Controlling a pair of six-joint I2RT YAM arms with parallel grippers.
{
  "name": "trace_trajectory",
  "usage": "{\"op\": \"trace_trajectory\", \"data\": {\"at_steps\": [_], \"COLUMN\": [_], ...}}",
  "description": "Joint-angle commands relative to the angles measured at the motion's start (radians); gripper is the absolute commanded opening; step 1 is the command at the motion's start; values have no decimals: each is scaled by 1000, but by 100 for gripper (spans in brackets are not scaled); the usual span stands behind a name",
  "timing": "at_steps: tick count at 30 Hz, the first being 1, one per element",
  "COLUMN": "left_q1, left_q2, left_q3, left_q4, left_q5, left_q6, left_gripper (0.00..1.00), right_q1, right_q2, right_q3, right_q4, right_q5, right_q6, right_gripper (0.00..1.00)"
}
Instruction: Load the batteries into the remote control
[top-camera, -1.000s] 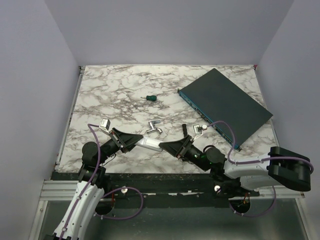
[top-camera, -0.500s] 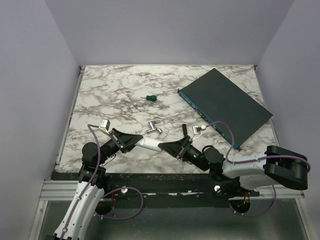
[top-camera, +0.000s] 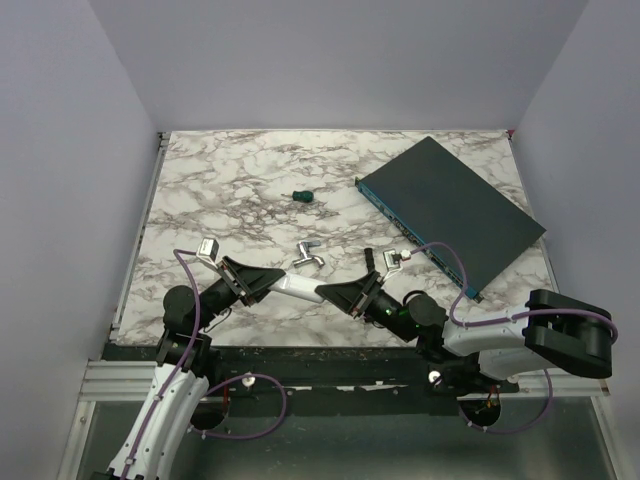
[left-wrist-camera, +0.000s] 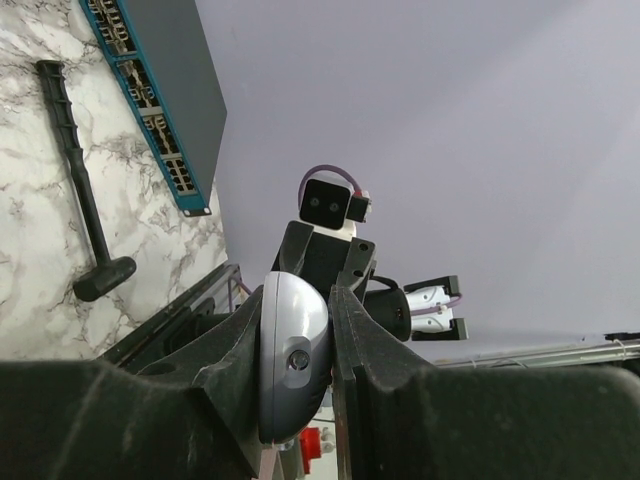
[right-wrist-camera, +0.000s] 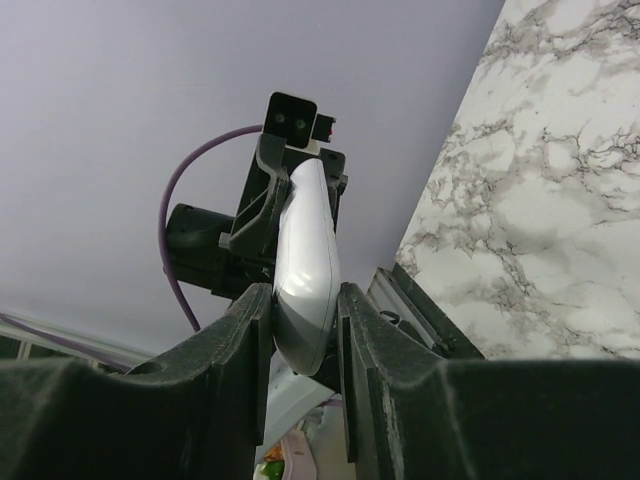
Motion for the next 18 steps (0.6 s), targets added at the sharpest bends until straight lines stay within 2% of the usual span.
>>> {"op": "trace_trajectory", "data": {"at_steps": [1, 2, 3, 4, 5, 12, 18], "left_q1": [-1, -1, -1, -1, -1, -1, -1], "left_q2": [-9, -12, -12, -12, -10, 9, 20], "left_q3": [-11, -9, -10, -11, -11, -6, 8], "left_q4": [29, 27, 27, 29, 31, 76, 92], "left_q5": [-1, 0, 1, 2, 4, 13, 16], "left_q6": [-5, -1, 0, 1, 1, 0, 10], "left_gripper": [0, 0, 0, 0, 0, 0, 0], "right_q1": [5, 4, 6, 5, 5, 5, 4], "right_q2": [12, 6, -2, -9, -18, -31, 28], "right_q3": [25, 25, 23, 22, 19, 24, 61], "right_q4": [2, 2, 2, 0, -4, -8, 4], "right_q5": [-15, -19, -22, -23, -22, -25, -53], "right_q6": [-42, -53, -68, -78, -85, -86, -53], "right_gripper": [40, 60, 70, 77, 80, 82, 68]}}
